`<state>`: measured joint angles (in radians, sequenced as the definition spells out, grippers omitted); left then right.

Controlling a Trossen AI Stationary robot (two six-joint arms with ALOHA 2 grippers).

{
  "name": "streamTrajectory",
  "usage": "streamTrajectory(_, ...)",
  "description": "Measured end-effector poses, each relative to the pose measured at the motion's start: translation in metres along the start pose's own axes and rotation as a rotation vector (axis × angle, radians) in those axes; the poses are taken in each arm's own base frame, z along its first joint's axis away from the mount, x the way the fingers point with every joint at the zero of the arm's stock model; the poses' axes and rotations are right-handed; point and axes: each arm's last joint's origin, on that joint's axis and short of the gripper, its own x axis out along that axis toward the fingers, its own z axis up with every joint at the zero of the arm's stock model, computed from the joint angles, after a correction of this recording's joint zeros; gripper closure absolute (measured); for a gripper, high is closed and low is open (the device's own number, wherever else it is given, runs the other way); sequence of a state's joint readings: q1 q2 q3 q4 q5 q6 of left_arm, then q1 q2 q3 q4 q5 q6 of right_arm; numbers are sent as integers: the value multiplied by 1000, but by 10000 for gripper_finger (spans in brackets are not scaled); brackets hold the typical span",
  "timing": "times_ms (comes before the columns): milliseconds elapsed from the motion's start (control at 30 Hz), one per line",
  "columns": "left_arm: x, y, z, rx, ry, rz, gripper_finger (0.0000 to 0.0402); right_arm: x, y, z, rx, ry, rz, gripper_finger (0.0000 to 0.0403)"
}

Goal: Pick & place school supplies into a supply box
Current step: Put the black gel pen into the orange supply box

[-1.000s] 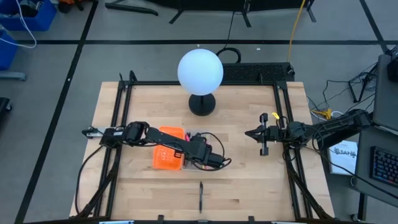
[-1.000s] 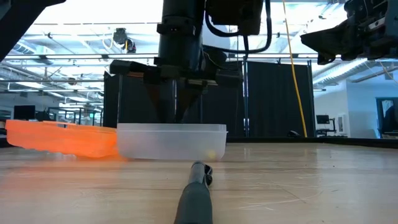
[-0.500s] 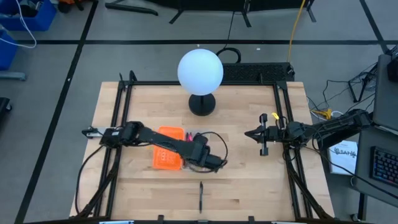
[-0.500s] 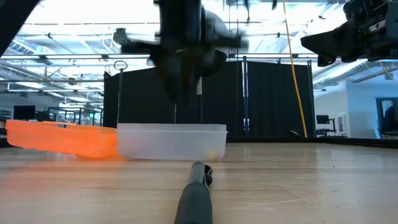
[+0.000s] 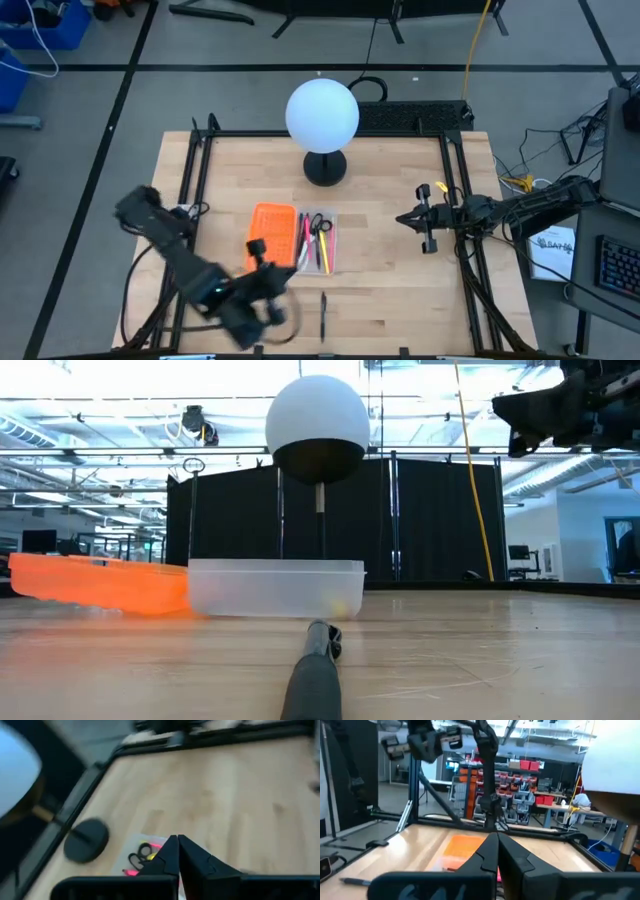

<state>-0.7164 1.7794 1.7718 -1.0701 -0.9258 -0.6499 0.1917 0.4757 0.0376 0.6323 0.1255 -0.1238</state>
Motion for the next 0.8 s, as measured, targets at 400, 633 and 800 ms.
streamTrajectory(400, 6, 94, -86, 241, -385, -366, 394, 2, 1, -6, -31, 58, 2, 403)
streamTrajectory(633, 18, 164, -143, -70, -693, -472, 397, 2, 1, -7, 32, 66, 0, 403)
streamTrajectory(800, 13, 170, -179, -145, -624, -437, 399, 2, 1, -7, 41, 69, -1, 403)
